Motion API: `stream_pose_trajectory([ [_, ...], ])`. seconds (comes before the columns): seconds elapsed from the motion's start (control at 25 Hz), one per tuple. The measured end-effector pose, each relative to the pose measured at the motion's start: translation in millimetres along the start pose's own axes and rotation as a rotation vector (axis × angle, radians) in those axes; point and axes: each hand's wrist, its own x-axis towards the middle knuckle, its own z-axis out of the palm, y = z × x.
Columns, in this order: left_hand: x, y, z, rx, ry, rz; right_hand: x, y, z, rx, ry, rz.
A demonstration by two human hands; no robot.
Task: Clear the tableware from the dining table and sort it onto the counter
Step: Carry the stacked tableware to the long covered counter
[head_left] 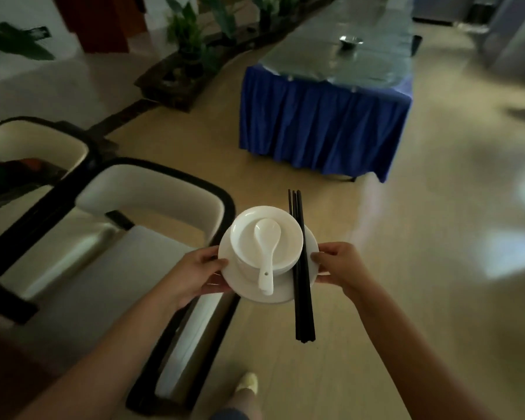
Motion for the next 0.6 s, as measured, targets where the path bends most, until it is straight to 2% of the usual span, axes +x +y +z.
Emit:
stream_pose_trajectory([
  [0.12,62.7,36.3,58.8,0.057,-0.111,-0.008,40.8,-7.3,-65.0,0.058,0.09,0.013],
  [0.36,190.5,121.1,183.4,0.125,-0.233,0.002,130.2,-43.2,-198.0,0.128,0.231,0.019],
  [0.6,307.9,207.3,322.3,0.212,-0.293,0.024,229.7,-79.2,-347.1,0.165,0.278,0.035],
])
